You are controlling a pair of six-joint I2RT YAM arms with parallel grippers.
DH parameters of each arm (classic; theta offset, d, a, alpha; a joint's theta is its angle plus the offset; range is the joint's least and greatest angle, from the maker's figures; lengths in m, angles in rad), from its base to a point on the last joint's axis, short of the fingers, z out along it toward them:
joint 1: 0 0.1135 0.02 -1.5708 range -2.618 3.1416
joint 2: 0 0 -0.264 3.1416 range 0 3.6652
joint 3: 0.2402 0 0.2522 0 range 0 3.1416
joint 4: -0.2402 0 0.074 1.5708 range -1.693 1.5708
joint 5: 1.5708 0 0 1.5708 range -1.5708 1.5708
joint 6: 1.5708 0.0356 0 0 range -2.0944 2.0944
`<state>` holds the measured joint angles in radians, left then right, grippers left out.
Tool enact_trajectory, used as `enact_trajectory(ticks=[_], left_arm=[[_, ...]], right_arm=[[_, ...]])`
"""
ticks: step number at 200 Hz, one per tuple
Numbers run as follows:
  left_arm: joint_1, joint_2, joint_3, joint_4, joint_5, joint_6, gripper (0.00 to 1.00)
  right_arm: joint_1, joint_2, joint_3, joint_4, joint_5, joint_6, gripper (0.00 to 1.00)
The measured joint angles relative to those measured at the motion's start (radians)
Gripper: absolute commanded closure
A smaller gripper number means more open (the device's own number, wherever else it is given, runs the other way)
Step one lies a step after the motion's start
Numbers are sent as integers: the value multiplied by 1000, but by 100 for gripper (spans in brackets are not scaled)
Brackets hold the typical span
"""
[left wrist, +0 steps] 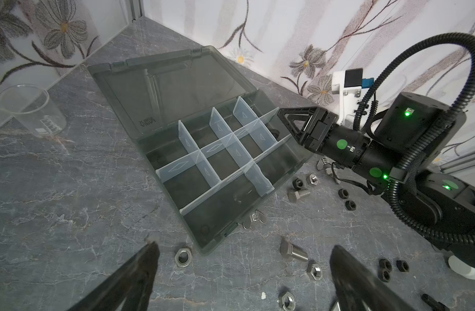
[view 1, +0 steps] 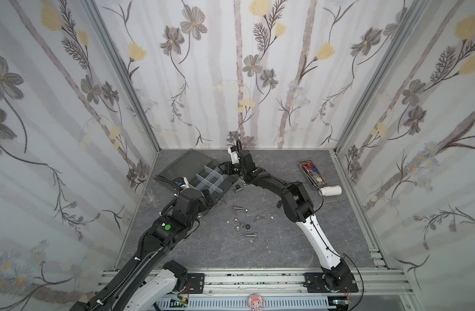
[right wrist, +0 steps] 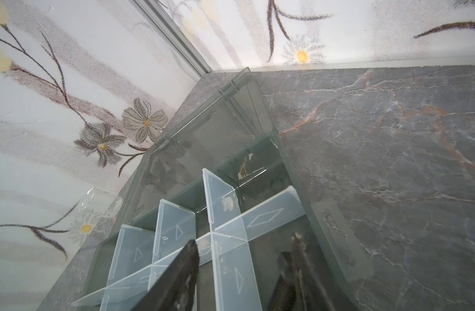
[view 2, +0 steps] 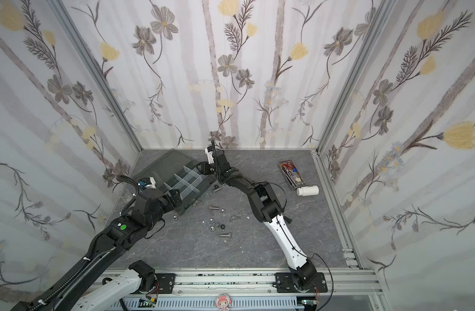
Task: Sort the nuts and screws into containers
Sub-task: 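Lower the black bolt into a far compartment and open the right gripper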
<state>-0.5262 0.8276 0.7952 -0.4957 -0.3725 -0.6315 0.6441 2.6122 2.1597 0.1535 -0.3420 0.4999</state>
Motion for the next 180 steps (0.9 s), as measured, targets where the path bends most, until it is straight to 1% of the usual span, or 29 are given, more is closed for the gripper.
enact_trajectory(ticks=[11,60,84,110,134,152,166,180], left_arm=[[0,5,8,-8,7,2,0],[0,48,58,-58,43,31,6],[0,79,84,-73,68,50,10],[-7,113,98,-90,91,56,15],[-32,141,100,-109,111,57,18],[-58,167,101,-110,114,56,19],[-82,192,104,-112,115,56,19],[-99,217,109,-113,115,56,19]], right_arm=[[-1,0,0,0,0,0,42],[-5,-3,-2,-16,-1,-15,41],[-9,-57,-78,-19,-3,-30,42],[-25,-181,-231,-4,0,-30,42],[-48,-360,-387,12,8,-26,43],[-70,-510,-492,53,10,-22,42],[-86,-587,-567,100,13,-22,42],[-105,-645,-646,107,23,-22,42]])
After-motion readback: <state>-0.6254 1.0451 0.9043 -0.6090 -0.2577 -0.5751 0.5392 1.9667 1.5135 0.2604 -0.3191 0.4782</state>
